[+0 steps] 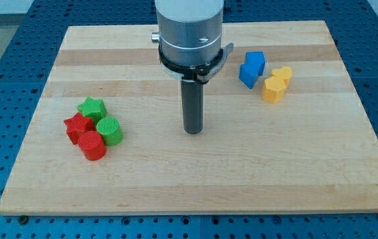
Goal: Move your arm towards the yellow hexagon
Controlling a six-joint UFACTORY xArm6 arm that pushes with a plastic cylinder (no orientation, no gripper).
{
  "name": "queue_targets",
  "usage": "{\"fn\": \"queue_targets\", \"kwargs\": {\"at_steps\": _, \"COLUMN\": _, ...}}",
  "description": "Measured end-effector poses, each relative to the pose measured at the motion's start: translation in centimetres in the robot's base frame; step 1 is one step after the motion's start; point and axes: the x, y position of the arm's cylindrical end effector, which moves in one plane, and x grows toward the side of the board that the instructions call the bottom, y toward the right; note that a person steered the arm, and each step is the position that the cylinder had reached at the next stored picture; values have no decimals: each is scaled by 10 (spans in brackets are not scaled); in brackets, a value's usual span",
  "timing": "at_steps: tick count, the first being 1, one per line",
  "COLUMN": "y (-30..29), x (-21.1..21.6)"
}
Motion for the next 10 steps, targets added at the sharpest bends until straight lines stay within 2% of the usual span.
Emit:
{"fn": "queue_targets", "kwargs": {"at_steps": 3, "y": 9, "x": -4}}
{"fn": "queue_targets", "kwargs": {"at_steps": 4, "y": 82, "x": -4}}
{"fn": "queue_targets", "kwargs": {"at_steps": 10, "y": 95, "x": -3}}
